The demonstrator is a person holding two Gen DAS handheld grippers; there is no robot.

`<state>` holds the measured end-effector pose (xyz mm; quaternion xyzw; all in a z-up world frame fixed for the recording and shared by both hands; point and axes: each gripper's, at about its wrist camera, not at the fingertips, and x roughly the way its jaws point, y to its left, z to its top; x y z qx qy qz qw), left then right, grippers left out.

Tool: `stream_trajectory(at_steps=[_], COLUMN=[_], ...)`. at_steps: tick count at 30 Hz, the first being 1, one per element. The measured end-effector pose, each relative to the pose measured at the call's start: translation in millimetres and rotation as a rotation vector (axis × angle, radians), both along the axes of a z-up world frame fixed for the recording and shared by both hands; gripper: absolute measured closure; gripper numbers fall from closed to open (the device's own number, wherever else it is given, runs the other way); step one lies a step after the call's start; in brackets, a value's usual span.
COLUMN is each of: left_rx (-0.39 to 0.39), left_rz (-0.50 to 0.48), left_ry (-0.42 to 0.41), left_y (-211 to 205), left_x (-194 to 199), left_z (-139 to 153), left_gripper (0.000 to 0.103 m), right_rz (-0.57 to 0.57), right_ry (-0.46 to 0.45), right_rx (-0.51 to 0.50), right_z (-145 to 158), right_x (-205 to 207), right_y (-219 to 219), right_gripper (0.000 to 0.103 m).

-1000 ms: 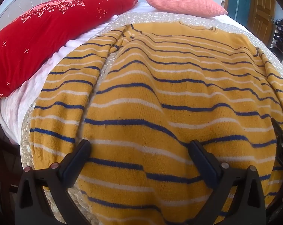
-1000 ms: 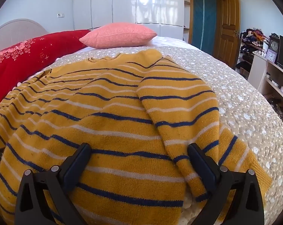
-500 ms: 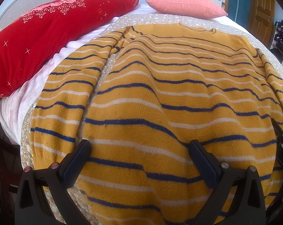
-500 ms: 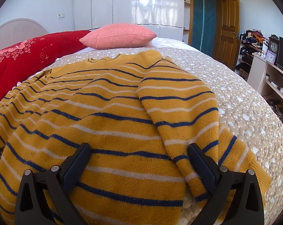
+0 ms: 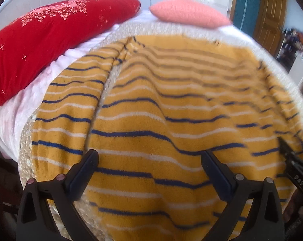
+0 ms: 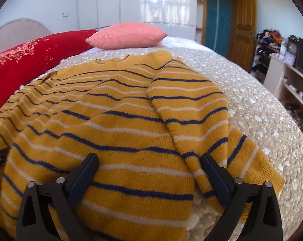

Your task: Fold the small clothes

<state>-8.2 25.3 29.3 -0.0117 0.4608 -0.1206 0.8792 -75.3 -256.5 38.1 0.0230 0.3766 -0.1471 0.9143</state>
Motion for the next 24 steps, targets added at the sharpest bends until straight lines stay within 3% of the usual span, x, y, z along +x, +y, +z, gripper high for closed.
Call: stream_trajectory(at_steps=[1, 2, 4, 7, 12, 15, 17, 19, 22, 23, 24], left_rx=[-0.014, -0.032, -0.014, -0.066, -0.082, -0.078, -0.085, -0.086, -0.072, -0.071, -0.071], left_rz=[0.003, 0.005, 0.008, 0.018, 0.024, 0.031, 0.039, 0.050, 0.083, 0.096, 0.109], left_ry=[-0.029, -0.047, -0.096, -0.130, -0.085, -0.080, -0.066, -0.064, -0.085, -0.094, -0.103], left_y=[4.0, 10.7, 15.9, 28.8, 38.5, 38.6, 41.0, 45.1, 54.2, 58.9, 62.8], left_x=[-3.6, -6.7, -11.7, -17.6, -16.4, -16.4, -15.9, -16.3, -15.3, -14.5, -14.1], left_z=[6.5, 15.8, 27.3, 42.1, 54.6, 55.5, 55.8, 57.2, 63.2, 65.5, 67.5], left_gripper=[0.001, 0.001, 0.001, 0.001, 0.001, 0.001, 0.001, 0.001, 0.001, 0.001, 0.001], right_rz=[0.010, 0.013, -0.018, -0.113, -0.054, -0.016, -0.013, 0.024, 0.054, 0.034, -0.001], right_ry=[-0.006, -0.028, -0.078, -0.074, 0.036, 0.059, 0.052, 0.056, -0.004, -0.016, -0.039], right_rx=[0.039, 0.084, 0.161, 0.143, 0.138, -0.012, -0.026, 0.024, 0.138, 0.126, 0.110], right_z=[9.4, 15.4, 32.2, 44.7, 34.7, 21.6, 13.5, 19.0, 40.0, 49.9, 58.3], right_x=[-5.8, -11.3, -29.7, -47.5, -50.9, -47.4, -46.1, -47.0, -49.4, -49.4, -50.6], right_y=[-8.0, -16.2, -43.1, -77.1, -83.5, -61.8, -65.4, -70.7, -94.7, -103.2, -115.6], right_gripper=[0.022, 0.025, 0.040, 0.042, 0.042, 0.040, 0.045, 0.081, 0.086, 0.089, 0.103])
